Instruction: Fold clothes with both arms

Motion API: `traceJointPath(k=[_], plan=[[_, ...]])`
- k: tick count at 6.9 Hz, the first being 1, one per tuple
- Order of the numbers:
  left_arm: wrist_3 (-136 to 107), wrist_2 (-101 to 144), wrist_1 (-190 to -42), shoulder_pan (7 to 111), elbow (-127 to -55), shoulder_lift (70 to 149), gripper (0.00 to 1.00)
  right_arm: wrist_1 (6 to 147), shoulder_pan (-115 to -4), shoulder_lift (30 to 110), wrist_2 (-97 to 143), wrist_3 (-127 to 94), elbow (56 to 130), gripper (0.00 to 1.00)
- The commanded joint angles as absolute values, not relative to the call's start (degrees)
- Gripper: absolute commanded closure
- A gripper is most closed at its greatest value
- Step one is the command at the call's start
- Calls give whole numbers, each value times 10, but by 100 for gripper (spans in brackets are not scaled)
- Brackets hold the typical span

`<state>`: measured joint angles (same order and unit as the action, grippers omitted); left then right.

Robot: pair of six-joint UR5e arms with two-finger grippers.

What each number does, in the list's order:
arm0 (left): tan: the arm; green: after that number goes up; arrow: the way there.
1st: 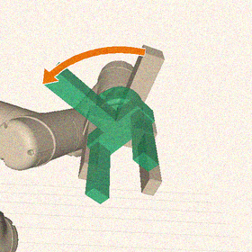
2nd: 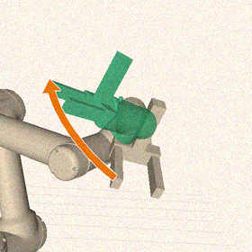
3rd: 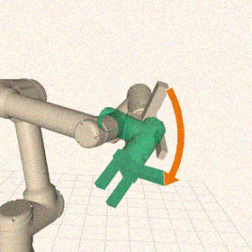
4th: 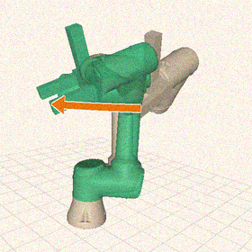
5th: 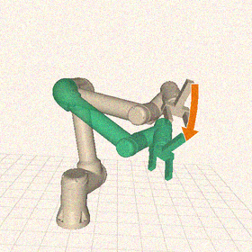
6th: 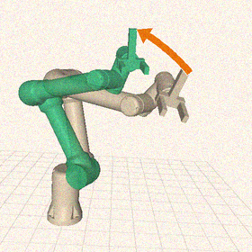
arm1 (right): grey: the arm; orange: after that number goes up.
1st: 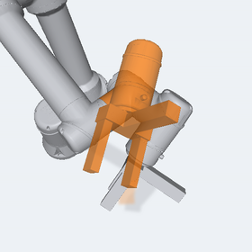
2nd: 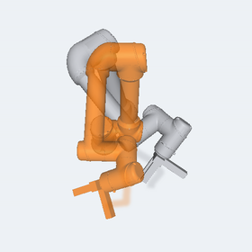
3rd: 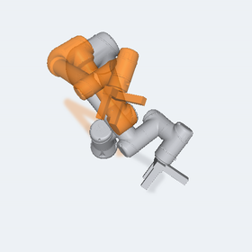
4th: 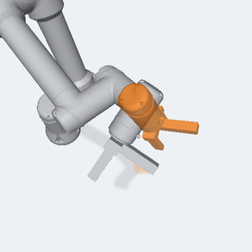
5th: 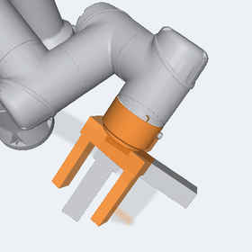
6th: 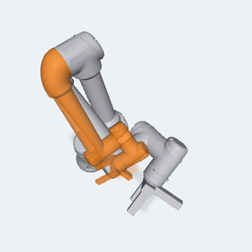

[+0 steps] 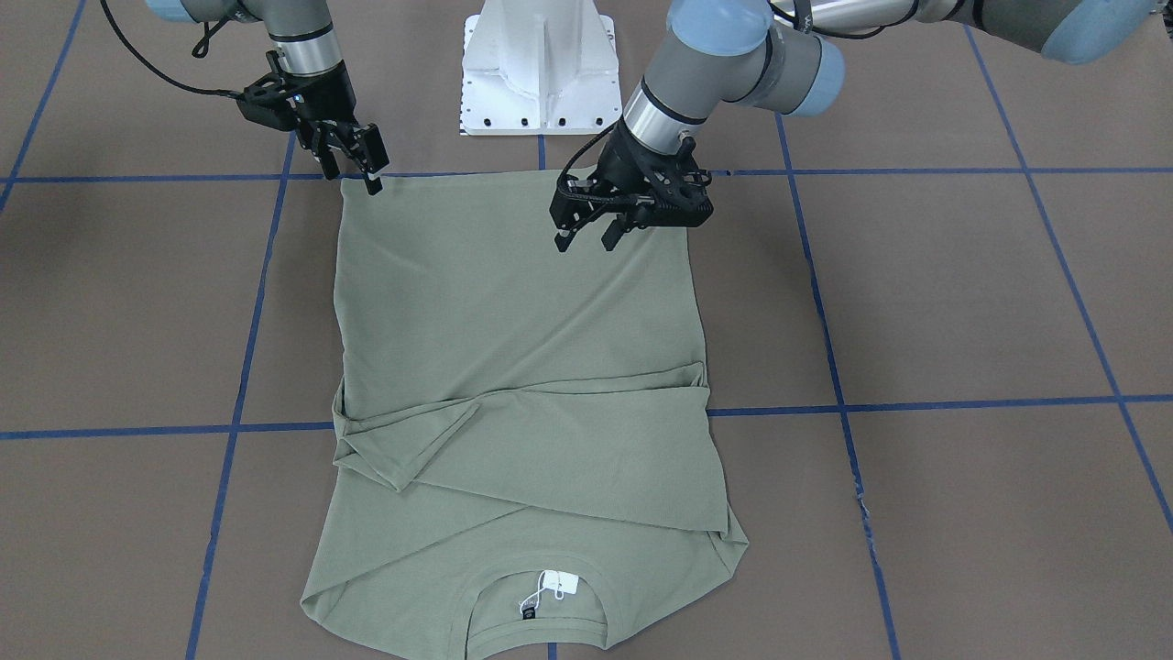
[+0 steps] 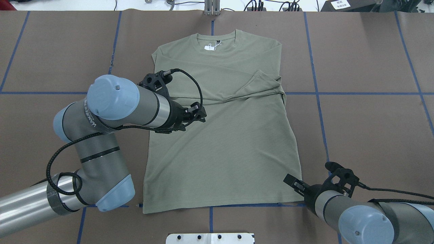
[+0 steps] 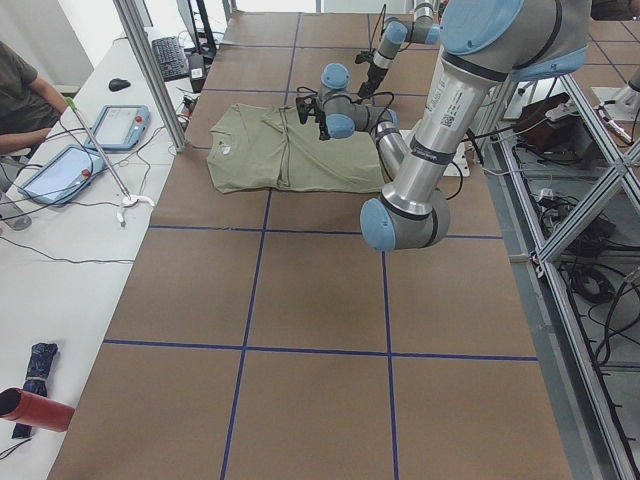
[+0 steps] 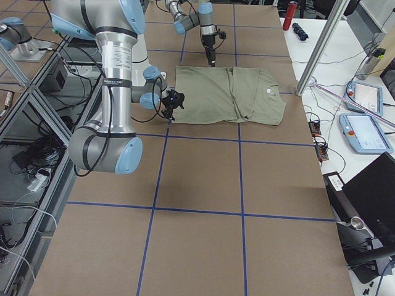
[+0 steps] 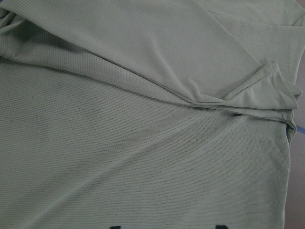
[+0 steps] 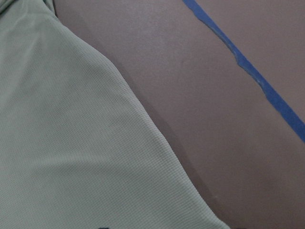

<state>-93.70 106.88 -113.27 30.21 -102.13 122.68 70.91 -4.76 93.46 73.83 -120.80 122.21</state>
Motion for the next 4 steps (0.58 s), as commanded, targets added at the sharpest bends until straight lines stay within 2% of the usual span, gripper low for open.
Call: traceJointPath(k=[1, 4], plan=[[-943, 1068, -1134, 301, -1020, 1222, 27, 711, -40, 937, 737, -1219, 1207, 11], [-944, 1068, -1134, 301, -1019, 1222, 27, 723, -27, 939, 741, -1219, 1204, 13]])
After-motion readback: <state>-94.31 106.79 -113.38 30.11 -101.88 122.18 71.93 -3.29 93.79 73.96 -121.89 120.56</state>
